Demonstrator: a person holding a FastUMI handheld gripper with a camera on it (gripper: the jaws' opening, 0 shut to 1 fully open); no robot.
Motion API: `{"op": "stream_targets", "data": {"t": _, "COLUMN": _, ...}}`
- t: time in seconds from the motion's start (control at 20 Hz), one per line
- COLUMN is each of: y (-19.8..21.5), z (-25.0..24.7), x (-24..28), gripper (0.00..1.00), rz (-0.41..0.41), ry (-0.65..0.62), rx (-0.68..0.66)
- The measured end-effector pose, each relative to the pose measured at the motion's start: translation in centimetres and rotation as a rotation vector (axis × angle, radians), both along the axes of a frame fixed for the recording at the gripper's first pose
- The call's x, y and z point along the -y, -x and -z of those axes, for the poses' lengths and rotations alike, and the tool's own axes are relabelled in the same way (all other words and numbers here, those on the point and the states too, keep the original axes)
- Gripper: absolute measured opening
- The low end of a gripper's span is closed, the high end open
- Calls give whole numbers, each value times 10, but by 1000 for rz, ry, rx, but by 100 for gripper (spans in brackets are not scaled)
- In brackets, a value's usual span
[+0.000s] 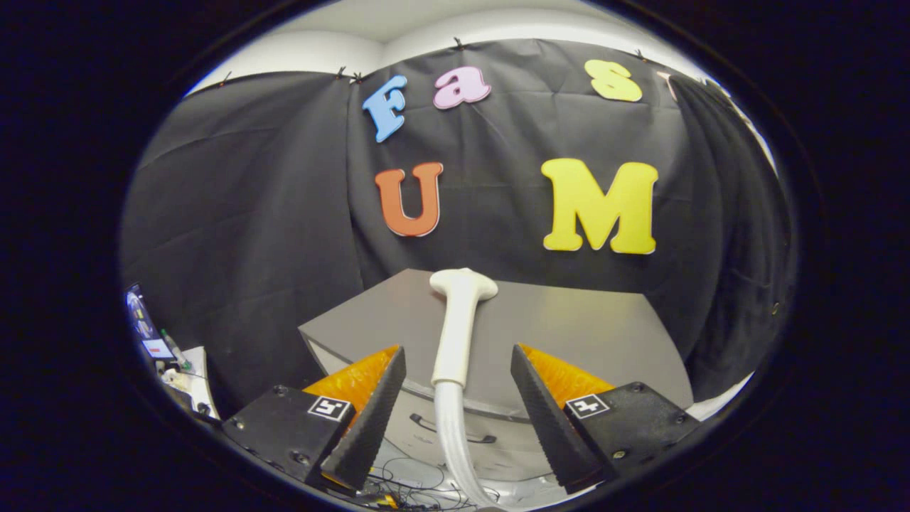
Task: Iron the clothes twice with a garment steamer, once on the left side and once on the right side.
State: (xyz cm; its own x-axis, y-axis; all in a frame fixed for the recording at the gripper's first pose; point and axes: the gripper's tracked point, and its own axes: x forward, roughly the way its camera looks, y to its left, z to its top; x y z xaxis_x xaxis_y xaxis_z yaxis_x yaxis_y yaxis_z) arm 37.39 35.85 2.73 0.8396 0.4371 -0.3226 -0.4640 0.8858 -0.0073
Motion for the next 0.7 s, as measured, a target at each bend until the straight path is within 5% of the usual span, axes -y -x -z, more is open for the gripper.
{"op": "stream_targets", "data": {"t": 0.35, "y": -55, "z": 39, "x": -28, "gripper": 80, "rz": 26, "ry": 89, "rx": -131}}
{"op": "stream_targets", "data": {"t": 0.55, "y": -67, "z": 41, "x": -31, "gripper": 59, "rz": 71, "ry": 90, "rx": -139}}
{"op": "stream_targets", "data": {"t": 0.7, "y": -66, "z": 41, "x": -34, "gripper": 52, "rz": 85, "ry": 94, "rx": -143}}
